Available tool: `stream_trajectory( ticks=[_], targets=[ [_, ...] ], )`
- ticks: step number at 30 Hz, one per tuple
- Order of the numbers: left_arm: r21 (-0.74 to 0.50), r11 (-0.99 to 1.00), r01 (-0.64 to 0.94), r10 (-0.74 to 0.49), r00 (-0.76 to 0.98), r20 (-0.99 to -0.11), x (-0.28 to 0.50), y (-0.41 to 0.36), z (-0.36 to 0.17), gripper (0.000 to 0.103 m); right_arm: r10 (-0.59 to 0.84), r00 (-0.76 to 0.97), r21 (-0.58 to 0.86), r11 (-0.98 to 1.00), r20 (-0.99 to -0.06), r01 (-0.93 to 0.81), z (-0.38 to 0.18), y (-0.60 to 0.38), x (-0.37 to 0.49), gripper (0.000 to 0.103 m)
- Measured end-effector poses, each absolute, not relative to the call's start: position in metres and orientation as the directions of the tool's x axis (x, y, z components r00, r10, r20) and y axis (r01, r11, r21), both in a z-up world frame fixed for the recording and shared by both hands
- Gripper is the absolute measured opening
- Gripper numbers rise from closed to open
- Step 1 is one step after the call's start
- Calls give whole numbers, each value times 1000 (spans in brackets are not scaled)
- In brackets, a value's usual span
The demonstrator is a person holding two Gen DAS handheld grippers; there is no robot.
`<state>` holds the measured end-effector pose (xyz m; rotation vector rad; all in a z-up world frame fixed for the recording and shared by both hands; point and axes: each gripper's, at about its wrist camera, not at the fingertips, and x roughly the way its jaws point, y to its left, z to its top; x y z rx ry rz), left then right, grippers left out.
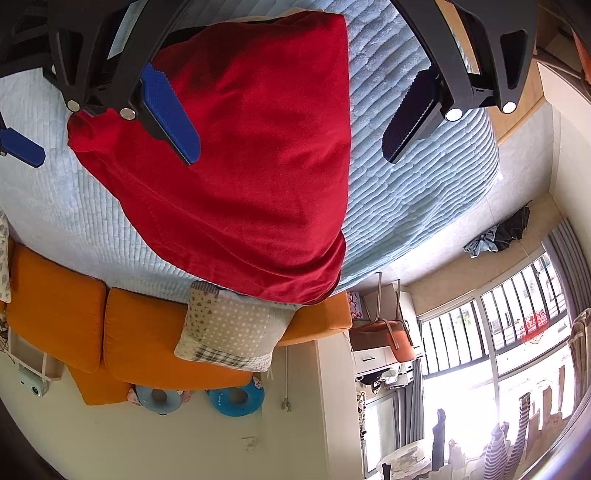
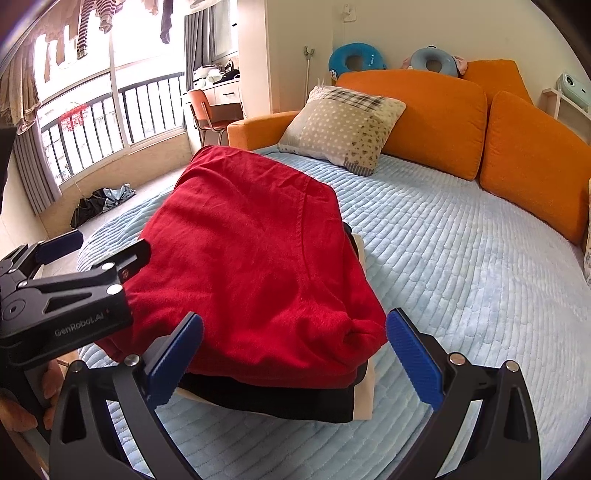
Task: Fold large clothes
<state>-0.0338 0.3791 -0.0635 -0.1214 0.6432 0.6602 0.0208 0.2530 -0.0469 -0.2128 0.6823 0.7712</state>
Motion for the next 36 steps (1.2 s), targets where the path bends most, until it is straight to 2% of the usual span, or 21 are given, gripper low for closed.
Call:
stream_trajectory(
  ticks=[36],
  targets=[
    [81,780,-620,540,604,-586,-49,390,-64,100,562,545,22,708,-622,-706,-42,270,27,98]
  ],
)
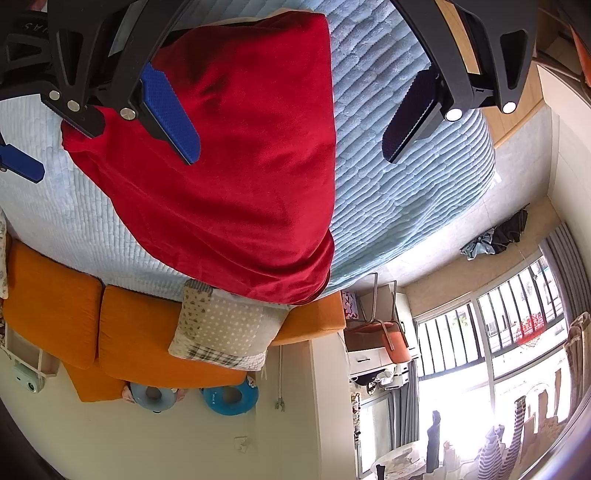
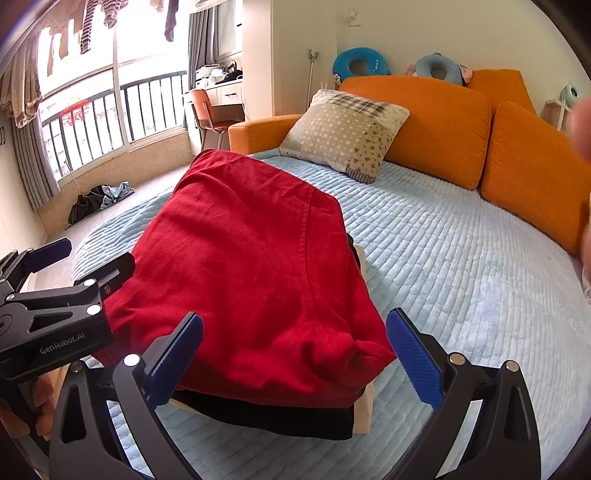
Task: Fold large clothes
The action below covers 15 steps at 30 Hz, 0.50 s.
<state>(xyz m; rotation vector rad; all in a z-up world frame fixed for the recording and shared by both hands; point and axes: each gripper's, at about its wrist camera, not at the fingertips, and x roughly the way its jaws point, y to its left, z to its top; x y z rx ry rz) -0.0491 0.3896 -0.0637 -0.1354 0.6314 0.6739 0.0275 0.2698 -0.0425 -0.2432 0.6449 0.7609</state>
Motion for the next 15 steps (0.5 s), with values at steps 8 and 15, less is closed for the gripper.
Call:
stream_trajectory(
  ticks=[8,15],
  targets=[
    [67,782,-619,540,622,-567,-46,390,-56,100,600,570,17,697,-561,-717,-27,270,20,98],
    [72,781,-621,550,628,-551,-47,388,-47,100,607,580,22,700,-543,-713,-20,269,17,98]
  ],
)
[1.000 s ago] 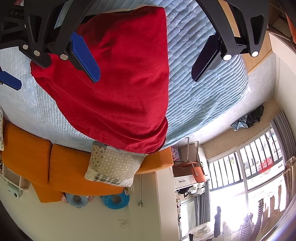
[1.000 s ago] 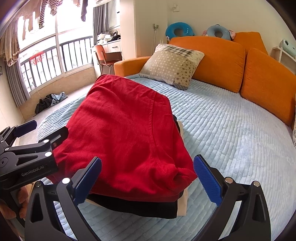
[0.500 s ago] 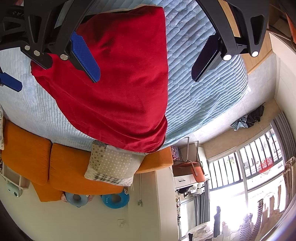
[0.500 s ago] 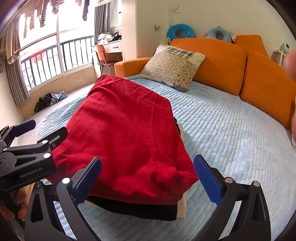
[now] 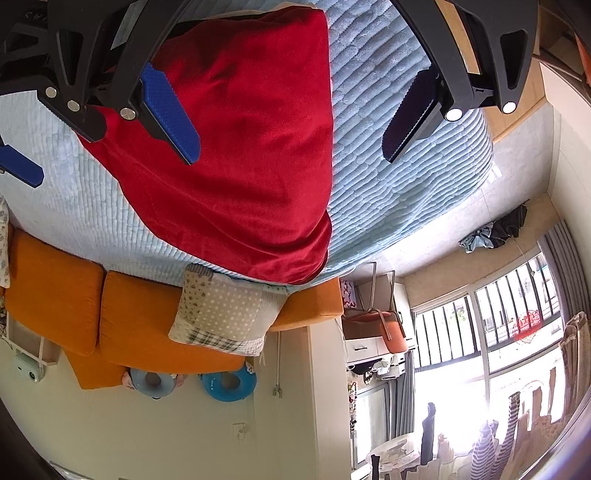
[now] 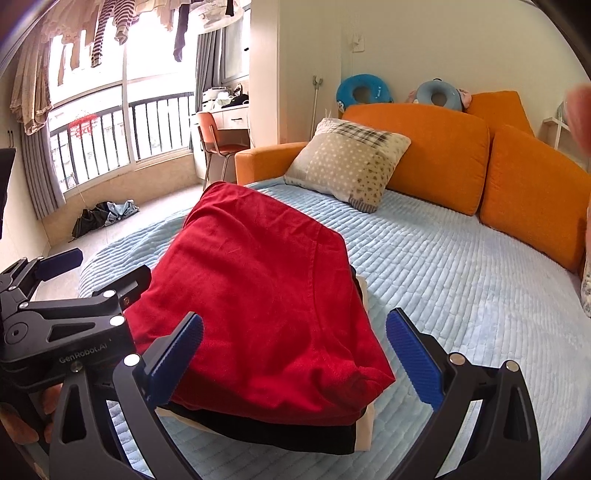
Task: Fold large clothes
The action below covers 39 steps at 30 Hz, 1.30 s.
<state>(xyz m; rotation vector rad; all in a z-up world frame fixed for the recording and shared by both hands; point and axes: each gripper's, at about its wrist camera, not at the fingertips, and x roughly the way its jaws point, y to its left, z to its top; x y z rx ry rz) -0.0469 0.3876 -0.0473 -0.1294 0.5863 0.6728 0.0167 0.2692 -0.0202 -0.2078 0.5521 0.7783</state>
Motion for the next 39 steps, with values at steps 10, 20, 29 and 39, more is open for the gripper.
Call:
stream_trajectory(
  ticks=[10,20,29,39],
  targets=[
    [81,780,-621,554,624,-551,-46,386,-47,100,596,597,14,714,-536,-700,-18,265,20,98],
    [84,778,-622,558,624,-547,-44,389,-48,100,596,596,6,710,-538,-704,-17,266,20,98],
    [67,773,-631,565,636,-525,-50,390,-49,99,592,588,0,705,-551,-709,-22,270,17,98],
    [65,772,-632,556,623,-550,-46,392,-47,100,592,595,-3,707,-544,-707,-20,270,15,98]
  ],
)
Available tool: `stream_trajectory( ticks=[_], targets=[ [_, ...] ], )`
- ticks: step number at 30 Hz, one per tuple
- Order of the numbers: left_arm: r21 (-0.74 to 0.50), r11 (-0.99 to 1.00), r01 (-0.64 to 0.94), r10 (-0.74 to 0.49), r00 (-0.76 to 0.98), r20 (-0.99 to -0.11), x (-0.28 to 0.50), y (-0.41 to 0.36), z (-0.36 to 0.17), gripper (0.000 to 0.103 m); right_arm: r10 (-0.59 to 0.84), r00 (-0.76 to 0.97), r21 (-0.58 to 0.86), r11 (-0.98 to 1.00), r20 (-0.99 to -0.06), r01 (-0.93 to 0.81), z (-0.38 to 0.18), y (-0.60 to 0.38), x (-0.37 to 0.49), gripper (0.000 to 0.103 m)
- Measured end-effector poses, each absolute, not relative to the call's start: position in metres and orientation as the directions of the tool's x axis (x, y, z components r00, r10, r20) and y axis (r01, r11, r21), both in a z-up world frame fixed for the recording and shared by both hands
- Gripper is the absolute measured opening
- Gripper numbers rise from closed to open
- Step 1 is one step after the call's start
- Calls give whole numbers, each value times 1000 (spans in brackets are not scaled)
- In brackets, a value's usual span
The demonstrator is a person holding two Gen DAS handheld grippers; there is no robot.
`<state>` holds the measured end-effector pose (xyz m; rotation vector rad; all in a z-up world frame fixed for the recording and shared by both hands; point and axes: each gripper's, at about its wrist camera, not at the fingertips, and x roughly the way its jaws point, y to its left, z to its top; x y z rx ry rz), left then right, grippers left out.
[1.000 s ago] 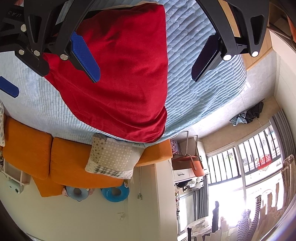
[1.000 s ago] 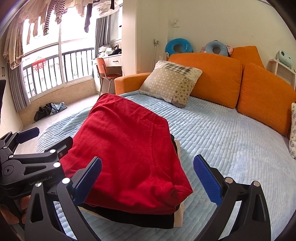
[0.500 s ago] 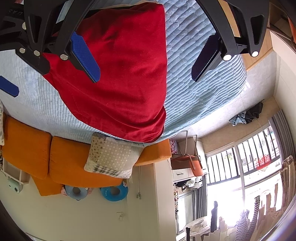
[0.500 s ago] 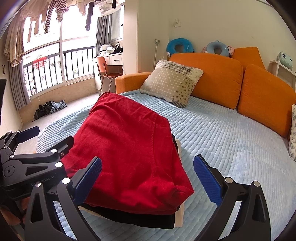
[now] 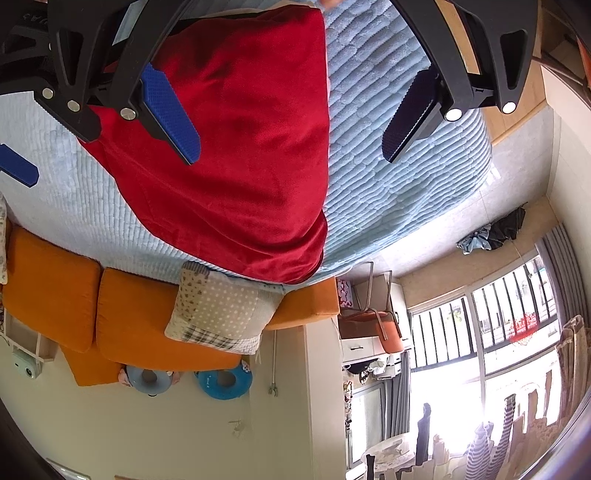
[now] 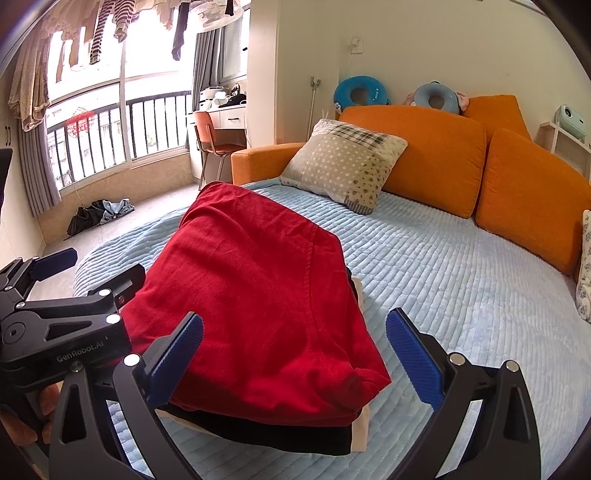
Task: Fold large clothes
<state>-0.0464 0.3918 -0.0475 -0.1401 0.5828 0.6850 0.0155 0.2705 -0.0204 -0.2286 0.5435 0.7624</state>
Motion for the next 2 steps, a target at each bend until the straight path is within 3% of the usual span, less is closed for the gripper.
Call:
stream_trajectory(
  ticks=[2],
  targets=[
    [69,771,-633,557,619,-554,-45,391,-49,100,592,595,-2,708,-543,-706,-20,269,15,98]
  ],
)
